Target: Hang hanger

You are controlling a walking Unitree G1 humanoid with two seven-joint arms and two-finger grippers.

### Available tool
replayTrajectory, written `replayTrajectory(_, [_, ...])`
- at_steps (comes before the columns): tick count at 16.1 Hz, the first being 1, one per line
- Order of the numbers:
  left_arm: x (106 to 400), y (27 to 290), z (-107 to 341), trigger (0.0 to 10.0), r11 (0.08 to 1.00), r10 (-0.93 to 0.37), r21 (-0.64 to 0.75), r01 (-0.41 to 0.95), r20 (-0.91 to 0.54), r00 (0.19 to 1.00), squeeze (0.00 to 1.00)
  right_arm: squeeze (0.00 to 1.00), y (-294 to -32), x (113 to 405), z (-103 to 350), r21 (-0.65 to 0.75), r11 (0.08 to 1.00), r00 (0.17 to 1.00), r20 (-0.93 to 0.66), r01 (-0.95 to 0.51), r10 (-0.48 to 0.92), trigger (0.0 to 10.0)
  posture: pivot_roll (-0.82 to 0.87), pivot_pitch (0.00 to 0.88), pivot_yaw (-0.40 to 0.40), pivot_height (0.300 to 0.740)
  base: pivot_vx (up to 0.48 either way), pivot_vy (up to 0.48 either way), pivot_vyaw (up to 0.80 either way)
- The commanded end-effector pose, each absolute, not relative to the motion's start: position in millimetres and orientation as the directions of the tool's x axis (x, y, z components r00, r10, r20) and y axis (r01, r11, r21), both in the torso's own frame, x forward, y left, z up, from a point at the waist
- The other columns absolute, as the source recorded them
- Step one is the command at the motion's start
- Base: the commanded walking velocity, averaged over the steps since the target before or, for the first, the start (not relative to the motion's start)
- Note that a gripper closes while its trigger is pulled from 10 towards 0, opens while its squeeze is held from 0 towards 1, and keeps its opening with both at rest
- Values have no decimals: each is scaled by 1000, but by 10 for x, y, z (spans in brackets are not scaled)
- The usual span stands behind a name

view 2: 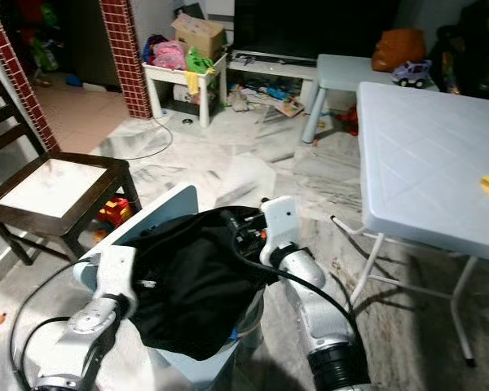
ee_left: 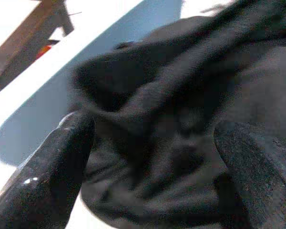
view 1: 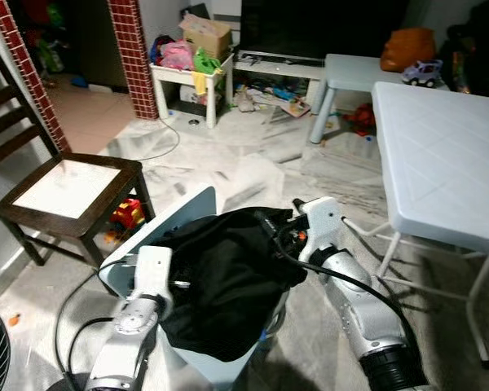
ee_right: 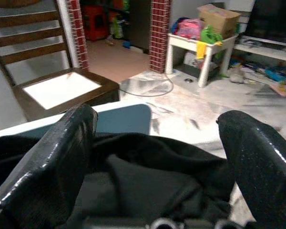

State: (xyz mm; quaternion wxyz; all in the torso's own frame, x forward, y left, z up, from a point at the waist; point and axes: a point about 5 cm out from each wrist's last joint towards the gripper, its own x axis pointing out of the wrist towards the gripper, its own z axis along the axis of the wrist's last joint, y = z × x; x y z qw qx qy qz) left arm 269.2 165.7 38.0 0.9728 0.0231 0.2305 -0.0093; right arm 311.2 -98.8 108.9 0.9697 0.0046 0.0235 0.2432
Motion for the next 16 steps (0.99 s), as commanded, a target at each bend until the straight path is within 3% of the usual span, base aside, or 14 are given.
replayTrajectory(1, [2723,1732,414,10000,998,39,58,-15,-433,901,0,0,-991,3134,1128,9,880,879,-36,-475,475,10000,25,0,-34,740,0,0,0])
replayTrajectory(5, [2770,1905,479,10000,993,109,90,-79,-404,908,0,0,-1004,3136,1130,9,882,881,-36,-471,471,10000,25,0,-33,740,0,0,0])
replayTrajectory(10, [2987,1890,445,10000,993,-63,68,100,-417,907,0,0,-985,3120,1134,10,879,878,-37,-477,477,10000,9,0,-42,740,0,0,0])
replayTrajectory(11, [3057,1879,463,7294,989,-92,65,131,-421,902,0,0,-1009,3112,1140,7,879,878,-39,-476,476,10000,9,0,-42,740,0,0,0])
replayTrajectory(12, [3091,1868,458,3098,986,-113,59,153,-430,896,0,0,-1038,3101,1140,3,880,879,-43,-475,475,10000,-10,0,-37,740,0,0,0])
replayTrajectory(13, [3122,1828,442,2314,980,-154,49,194,-440,885,0,0,-1095,3080,1133,-6,881,880,-54,-473,472,10000,-28,0,-31,740,0,0,0])
replayTrajectory(14, [3127,1804,427,157,976,-171,43,212,-447,878,0,0,-1127,3069,1132,-11,883,882,-58,-469,468,10000,-39,0,-27,740,0,0,0])
replayTrajectory(16, [3124,1766,363,0,971,-195,29,237,-477,857,0,0,-1163,3055,1133,-15,885,884,-65,-465,463,10000,-53,0,-25,740,0,0,0])
